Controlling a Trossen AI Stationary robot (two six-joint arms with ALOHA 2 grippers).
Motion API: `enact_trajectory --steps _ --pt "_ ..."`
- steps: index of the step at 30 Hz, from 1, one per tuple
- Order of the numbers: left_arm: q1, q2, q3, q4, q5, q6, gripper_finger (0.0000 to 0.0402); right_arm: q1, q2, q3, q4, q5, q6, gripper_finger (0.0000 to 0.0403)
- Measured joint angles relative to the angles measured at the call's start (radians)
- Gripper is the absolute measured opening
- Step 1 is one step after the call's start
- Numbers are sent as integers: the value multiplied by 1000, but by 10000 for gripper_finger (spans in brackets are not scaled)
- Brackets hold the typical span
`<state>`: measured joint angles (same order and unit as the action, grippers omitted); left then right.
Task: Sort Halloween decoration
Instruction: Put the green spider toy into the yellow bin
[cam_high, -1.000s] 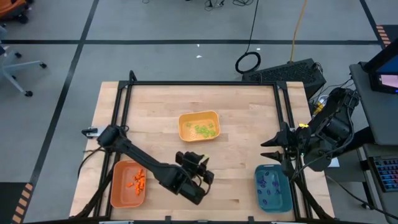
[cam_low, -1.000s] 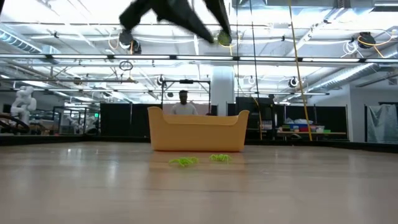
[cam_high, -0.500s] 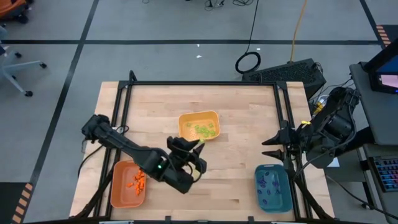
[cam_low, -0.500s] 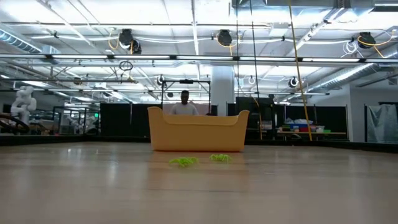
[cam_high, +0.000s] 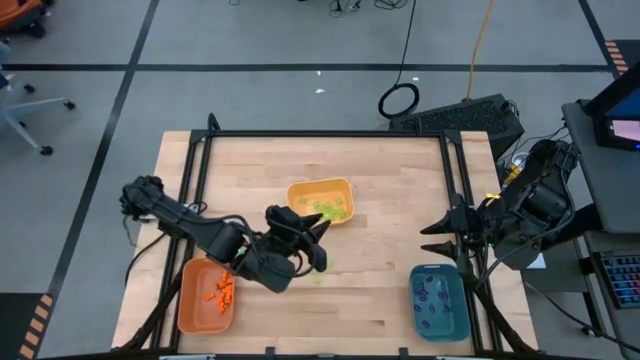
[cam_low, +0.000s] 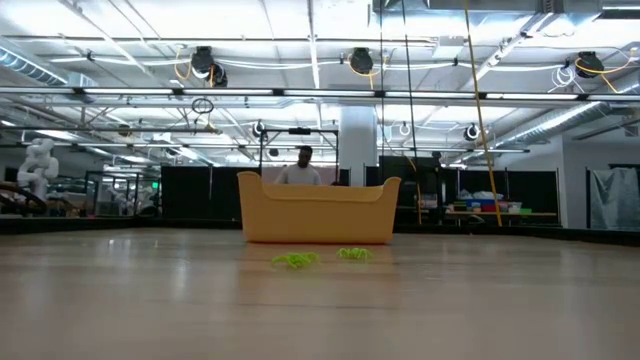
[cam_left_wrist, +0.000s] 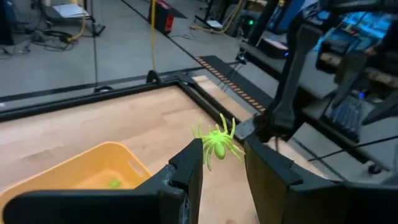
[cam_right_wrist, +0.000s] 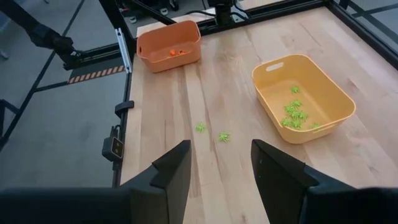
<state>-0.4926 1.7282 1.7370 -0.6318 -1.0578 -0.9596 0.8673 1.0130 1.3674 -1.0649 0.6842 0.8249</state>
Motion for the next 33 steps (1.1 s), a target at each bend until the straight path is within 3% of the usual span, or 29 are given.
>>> enact_trajectory --steps 8,20,27,33 --pt "3 -27 0 53 16 32 109 0 0 0 1 -4 0 153" --pt "2 -26 0 148 150 54 109 0 0 0 1 -13 0 153" --pt "3 -26 0 292 278 166 109 0 0 0 0 -34 -4 153" --pt "13 -26 0 337 306 239 109 0 0 0 -1 -34 -11 153"
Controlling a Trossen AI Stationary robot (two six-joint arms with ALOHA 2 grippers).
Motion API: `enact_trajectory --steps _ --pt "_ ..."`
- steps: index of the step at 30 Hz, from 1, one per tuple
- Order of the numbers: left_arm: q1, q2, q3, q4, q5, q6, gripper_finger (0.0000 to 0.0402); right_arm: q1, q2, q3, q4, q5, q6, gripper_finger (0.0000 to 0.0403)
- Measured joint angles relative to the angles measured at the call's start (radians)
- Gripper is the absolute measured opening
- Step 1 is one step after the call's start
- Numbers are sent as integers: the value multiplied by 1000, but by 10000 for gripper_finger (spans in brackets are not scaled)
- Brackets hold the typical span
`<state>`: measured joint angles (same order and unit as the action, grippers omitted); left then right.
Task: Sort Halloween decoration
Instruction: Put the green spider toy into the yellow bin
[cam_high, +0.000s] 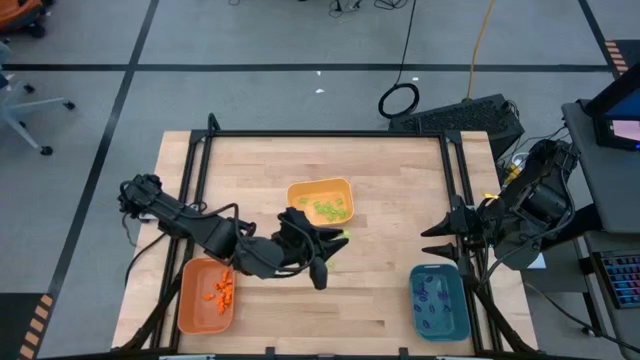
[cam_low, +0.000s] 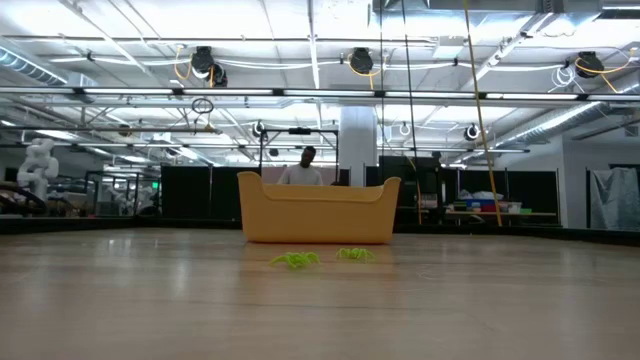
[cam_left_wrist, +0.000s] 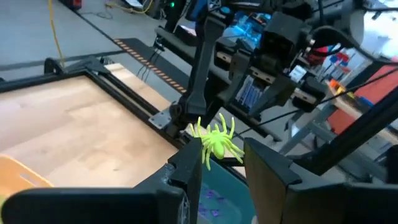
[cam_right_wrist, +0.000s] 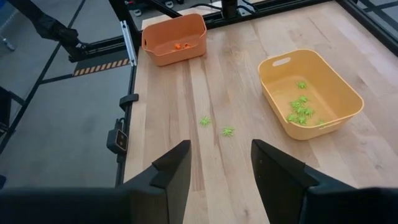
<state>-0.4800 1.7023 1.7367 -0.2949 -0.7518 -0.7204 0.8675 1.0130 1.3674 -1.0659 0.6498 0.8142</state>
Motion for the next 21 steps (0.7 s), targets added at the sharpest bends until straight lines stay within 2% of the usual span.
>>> enact_trajectory --steps 9,15,21 --pt "23 0 0 0 0 379 109 0 0 0 0 0 1 153" --pt "44 0 0 2 -3 750 109 0 0 0 0 0 3 153" --pt "78 0 0 1 -4 881 109 0 0 0 0 2 3 153"
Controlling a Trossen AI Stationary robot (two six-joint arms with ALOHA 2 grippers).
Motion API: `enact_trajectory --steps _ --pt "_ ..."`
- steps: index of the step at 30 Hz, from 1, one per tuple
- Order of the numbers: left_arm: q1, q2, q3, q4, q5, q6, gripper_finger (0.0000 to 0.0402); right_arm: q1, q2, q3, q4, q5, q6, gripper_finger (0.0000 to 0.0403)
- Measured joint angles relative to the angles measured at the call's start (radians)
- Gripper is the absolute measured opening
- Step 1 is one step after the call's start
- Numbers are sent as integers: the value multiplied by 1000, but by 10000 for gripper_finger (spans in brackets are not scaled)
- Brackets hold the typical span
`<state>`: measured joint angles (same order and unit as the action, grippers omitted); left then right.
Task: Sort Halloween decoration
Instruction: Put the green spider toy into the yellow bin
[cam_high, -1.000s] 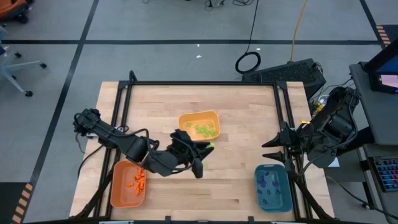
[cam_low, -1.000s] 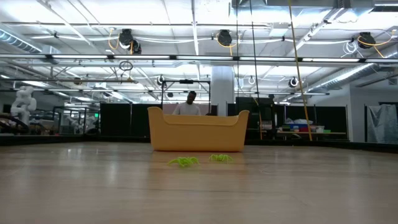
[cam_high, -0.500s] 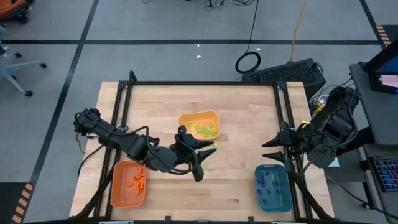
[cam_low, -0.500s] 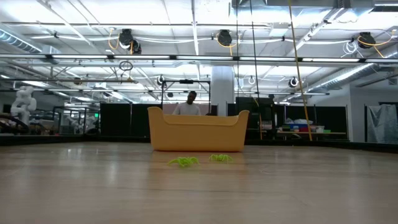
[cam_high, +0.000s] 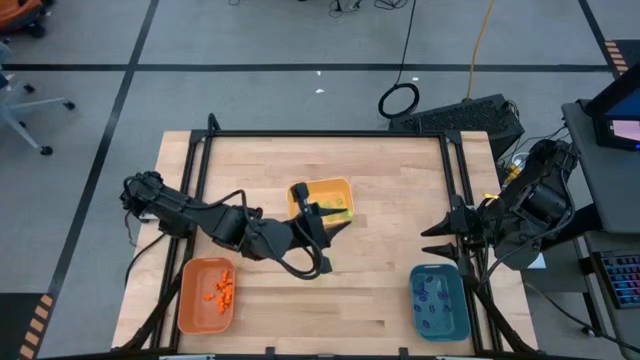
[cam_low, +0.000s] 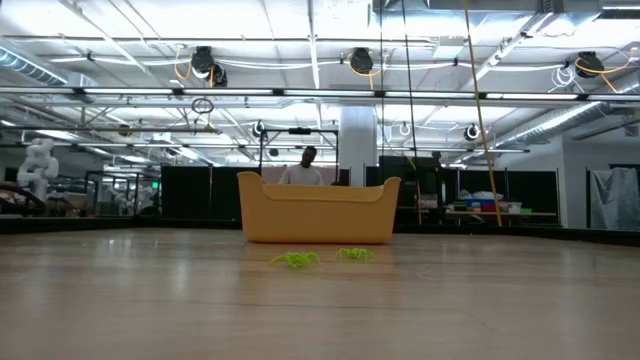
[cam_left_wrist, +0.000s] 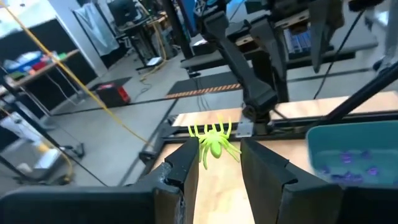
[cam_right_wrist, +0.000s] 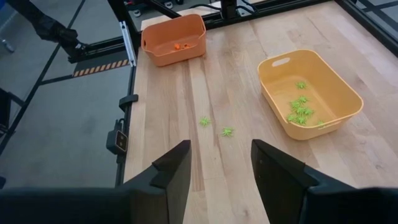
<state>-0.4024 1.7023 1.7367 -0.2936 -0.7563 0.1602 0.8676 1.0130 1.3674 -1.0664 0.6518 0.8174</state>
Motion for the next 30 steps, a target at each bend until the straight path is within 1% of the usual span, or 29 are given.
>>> enact_trajectory --steps 6,11,19,23,26,30 --pt "17 0 0 0 0 89 109 0 0 0 -1 7 8 153" --pt "32 0 0 -1 0 91 109 0 0 0 -1 32 8 153" --pt "47 0 0 -3 -3 89 109 0 0 0 -3 39 11 153" --pt "62 0 0 -33 -4 81 109 0 0 0 -3 58 11 153" --pt "86 0 0 -118 -5 24 109 0 0 0 -3 59 12 153" --pt "131 0 -4 -288 -6 -141 109 0 0 0 -2 59 13 153"
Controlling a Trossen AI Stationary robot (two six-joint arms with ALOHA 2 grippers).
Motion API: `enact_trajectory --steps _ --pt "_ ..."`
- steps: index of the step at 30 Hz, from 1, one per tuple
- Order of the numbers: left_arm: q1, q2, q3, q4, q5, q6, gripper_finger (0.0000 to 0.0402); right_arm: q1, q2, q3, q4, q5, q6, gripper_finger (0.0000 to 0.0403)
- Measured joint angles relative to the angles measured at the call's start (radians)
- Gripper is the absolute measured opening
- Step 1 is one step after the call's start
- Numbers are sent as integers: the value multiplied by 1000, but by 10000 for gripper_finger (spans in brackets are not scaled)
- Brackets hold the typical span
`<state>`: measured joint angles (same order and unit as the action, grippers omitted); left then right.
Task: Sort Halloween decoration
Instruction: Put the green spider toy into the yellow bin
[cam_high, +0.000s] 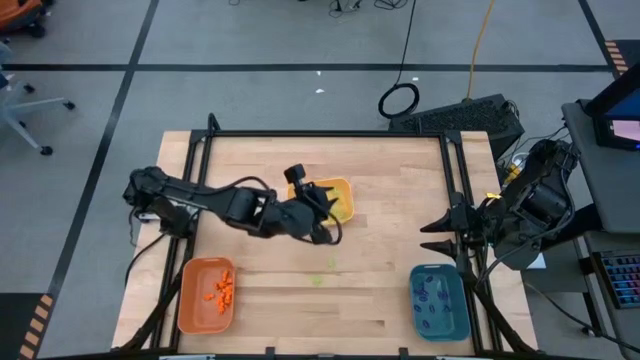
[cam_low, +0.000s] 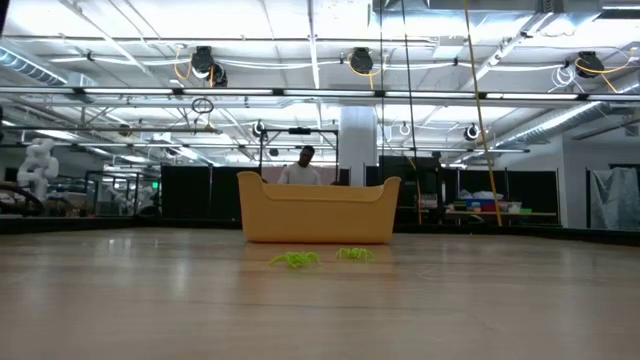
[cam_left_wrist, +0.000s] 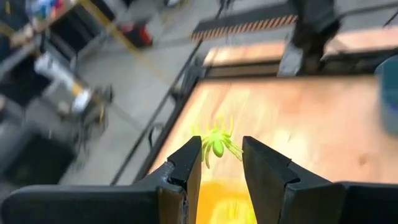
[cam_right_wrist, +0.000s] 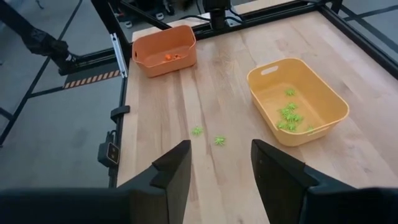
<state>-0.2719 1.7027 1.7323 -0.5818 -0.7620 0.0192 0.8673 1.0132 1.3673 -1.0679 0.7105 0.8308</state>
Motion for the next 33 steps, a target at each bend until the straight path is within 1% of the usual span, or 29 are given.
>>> enact_trajectory --steps 3,5,9,13,17,19,22,24,29,31,33 --pt "35 0 -36 -70 10 -92 109 0 0 0 0 0 10 153" --pt "55 2 -62 -86 46 -130 109 0 0 0 0 0 16 153" --pt "97 15 -119 -60 132 -225 109 0 1 0 1 0 20 153" --pt "134 59 -176 -48 214 -391 109 0 1 0 -1 0 18 153" --pt "171 107 -200 -55 338 -528 109 0 4 0 -7 0 14 153" --pt "182 134 -204 -69 394 -537 109 0 4 0 -7 -1 14 153" --pt "194 160 -203 -43 452 -563 109 0 5 0 -7 -2 2 153" --pt "206 173 -202 -51 468 -614 109 0 5 0 -7 -2 -8 153" --pt "236 204 -202 -102 471 -781 109 0 5 0 -8 -6 -36 153" --pt "241 204 -202 -120 472 -809 113 0 5 0 -13 -6 -39 153" --pt "244 204 -201 -115 472 -823 125 0 5 0 -25 -7 -39 153"
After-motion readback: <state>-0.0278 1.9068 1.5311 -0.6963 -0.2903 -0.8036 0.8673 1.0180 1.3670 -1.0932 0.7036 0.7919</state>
